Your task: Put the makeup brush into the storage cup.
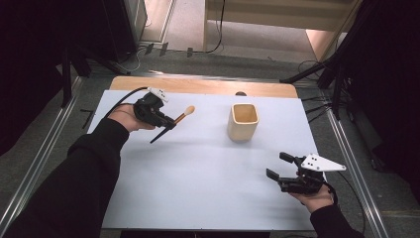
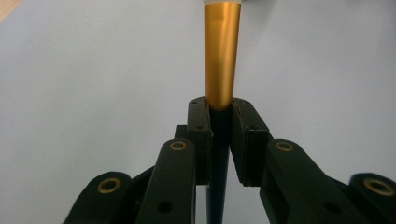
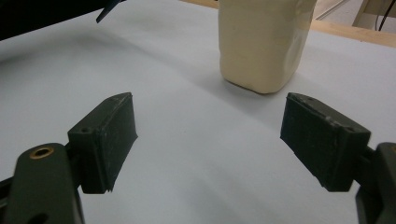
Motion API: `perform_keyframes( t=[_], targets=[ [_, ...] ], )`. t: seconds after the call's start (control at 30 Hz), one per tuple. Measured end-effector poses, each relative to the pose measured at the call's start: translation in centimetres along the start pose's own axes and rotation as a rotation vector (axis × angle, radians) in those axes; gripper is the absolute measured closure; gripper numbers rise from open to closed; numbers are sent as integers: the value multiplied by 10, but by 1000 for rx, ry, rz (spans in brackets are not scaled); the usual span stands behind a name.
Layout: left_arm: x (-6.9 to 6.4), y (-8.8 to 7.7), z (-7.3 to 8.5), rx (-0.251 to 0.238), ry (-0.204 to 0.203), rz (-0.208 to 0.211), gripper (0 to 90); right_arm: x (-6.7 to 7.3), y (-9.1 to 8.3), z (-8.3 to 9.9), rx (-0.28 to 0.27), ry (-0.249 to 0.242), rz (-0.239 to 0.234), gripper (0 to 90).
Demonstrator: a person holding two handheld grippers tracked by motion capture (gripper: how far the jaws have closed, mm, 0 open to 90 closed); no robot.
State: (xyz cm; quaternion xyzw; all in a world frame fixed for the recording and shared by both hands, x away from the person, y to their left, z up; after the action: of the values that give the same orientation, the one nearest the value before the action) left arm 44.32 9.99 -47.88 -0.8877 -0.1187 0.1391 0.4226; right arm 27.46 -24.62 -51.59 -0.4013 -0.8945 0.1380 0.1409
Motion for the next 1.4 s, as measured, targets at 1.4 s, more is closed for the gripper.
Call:
perform_keyframes(
  t=[1.4],
  targets=[
    [-12, -24, -18, -452, -171, -206, 795, 1, 2, 2, 11, -9, -6, 188]
  ],
)
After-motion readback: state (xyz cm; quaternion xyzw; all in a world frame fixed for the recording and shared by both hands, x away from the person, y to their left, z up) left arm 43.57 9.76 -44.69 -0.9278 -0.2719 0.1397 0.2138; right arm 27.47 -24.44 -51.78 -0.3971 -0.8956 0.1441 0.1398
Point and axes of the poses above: each handheld gripper's, and its own axes: y roughly forward along the jaws, z roughly out of its underside, x roughly to its left, the point moved 9 cm from there along y, roughly forward along the jaws, and after that the axes turned 3 degrees about -x, right-handed, at the moved point
